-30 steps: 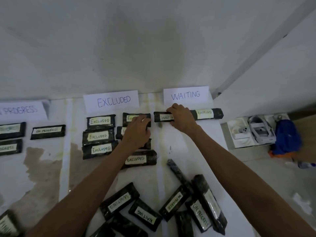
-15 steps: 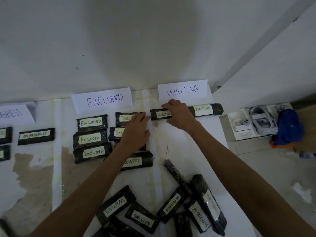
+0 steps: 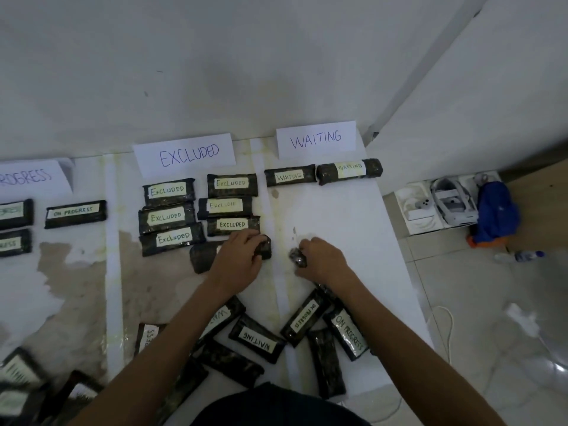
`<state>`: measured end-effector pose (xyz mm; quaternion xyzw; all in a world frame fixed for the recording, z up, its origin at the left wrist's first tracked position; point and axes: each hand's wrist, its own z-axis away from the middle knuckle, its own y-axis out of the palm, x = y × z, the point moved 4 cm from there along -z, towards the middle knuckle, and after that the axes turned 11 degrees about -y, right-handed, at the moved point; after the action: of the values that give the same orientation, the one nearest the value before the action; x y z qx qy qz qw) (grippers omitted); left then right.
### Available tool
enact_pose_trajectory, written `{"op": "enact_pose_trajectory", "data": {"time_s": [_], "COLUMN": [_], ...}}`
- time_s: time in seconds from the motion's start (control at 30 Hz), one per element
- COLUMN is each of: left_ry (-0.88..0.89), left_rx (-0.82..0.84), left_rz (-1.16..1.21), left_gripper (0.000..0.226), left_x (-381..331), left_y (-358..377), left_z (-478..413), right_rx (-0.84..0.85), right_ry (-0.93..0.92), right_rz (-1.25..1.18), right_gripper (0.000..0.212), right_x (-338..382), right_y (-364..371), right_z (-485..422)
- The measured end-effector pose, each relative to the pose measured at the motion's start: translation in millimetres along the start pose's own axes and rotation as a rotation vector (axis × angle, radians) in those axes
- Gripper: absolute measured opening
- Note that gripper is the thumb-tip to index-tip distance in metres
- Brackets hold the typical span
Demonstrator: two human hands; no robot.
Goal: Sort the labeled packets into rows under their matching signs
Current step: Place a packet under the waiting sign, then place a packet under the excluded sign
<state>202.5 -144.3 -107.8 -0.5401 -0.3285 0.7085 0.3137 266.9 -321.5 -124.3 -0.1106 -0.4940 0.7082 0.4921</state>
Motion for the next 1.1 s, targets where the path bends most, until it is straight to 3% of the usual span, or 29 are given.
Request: {"op": "enact_pose_trajectory", "data": {"time_s": [0.13,0.3,0.4,0.5,0.77,0.97,1.1], "left_ry": [-0.019,-0.123,-0.136,-0.147,-0.132,-0.174,-0.243], "left_rx": [0.010,0.090,0.132,0.138,-0.010,-0.088,-0.105], "left_rz": [0.077,0.264,0.340,0.379,0.344,0.228,0.108], "left_gripper": [0.039,0.039,0.040,0.040,0.042,0.044,0.044], "left_x": [-4.9,-13.0,-22.8,-29.9,-21.7,37.8,86.8], "left_y": [11.8,21.1,23.6,23.6,5.1,-18.4,-39.2], "left_z": [23.3,34.1,37.3,38.2,51.5,81.1,106.2], "right_rx": [-0.128,-0.427,-0.474,-0.478,-0.418,-0.319,-0.283], "right_ry": [-0.020,0.127,0.144,0.123,0.108,0.030,0.000], "right_rz": [-0.089,-0.895,-1.287,-1.482,-1.614,-1.336,-1.183], "right_gripper": [0.041,0.037,0.024,0.016,0.017,0.033,0.032], "right_x": [5.5,-5.4,-3.8,3.6,45.8,96.1,116.9], "right_y": [10.6,-28.1,-42.2,-46.5,-20.2,2.7,9.4], "right_z": [9.2,23.8,30.3,35.3,29.1,15.9,9.9]}}
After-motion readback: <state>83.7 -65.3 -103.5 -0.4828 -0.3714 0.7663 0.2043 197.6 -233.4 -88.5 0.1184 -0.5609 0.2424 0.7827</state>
